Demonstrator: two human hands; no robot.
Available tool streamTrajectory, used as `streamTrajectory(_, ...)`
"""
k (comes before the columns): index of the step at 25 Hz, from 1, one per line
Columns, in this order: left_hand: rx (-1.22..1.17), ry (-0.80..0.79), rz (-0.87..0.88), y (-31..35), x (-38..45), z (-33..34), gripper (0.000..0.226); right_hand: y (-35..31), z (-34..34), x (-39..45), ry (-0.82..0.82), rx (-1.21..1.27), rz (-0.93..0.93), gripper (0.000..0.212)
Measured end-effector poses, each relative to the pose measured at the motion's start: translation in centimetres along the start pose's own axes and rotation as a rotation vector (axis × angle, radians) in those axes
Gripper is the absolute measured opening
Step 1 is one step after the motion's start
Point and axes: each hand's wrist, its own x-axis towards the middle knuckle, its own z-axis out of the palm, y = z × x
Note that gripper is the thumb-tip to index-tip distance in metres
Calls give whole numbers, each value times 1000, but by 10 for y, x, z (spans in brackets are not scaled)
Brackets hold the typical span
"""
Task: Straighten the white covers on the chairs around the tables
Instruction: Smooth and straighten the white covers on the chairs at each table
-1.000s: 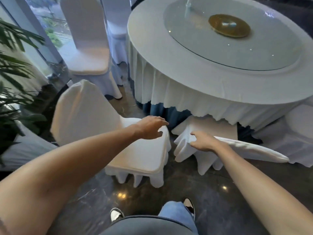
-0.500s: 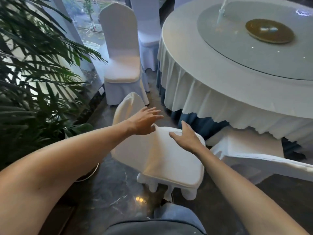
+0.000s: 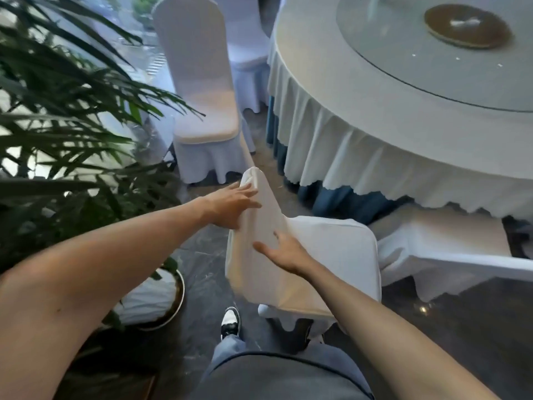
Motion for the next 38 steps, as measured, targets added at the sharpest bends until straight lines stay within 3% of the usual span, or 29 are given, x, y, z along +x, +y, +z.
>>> streamTrajectory(3, 58, -66, 165, -43, 5, 5, 74, -29, 36, 2, -100, 32, 84, 102)
streamTrajectory(7, 119, -18, 286, -58, 31, 9, 68, -52, 98, 11, 142, -168, 171, 83)
streamTrajectory(9, 132, -8, 367, -59, 44, 11, 59, -58, 113, 13, 271, -152, 220, 82)
streamTrajectory(13, 150, 124, 500, -65, 50, 17, 21, -61, 113, 16, 337, -20, 233, 92)
streamTrajectory(15, 163, 160, 555, -62, 47, 20, 13, -61, 109, 15, 360, -37, 221, 91)
streamTrajectory(17, 174, 89, 549, -54, 49, 21, 13, -54, 100, 14, 374, -46, 198, 88)
streamTrajectory(20, 205, 13, 473, -34, 55, 11, 17, -35, 71, 6, 367, -91, 161, 79)
streamTrajectory(25, 81, 116, 445, -3, 82, 12, 6, 13, 1, -8, 309, -214, 90, 47)
streamTrajectory(31, -77, 231, 290, 49, 137, 12, 28, 92, -121, -15, 262, -436, 72, 33)
streamTrajectory(34, -183, 106, 191, 84, 174, 9, 54, 142, -180, -17, 322, -554, 64, 29)
streamTrajectory(36, -319, 4, 153, 120, 201, -3, 48, 178, -213, -14, 335, -581, 55, 26)
streamTrajectory(38, -364, 0, 162, 150, 226, -13, 38, 203, -243, -12, 327, -599, 63, 26)
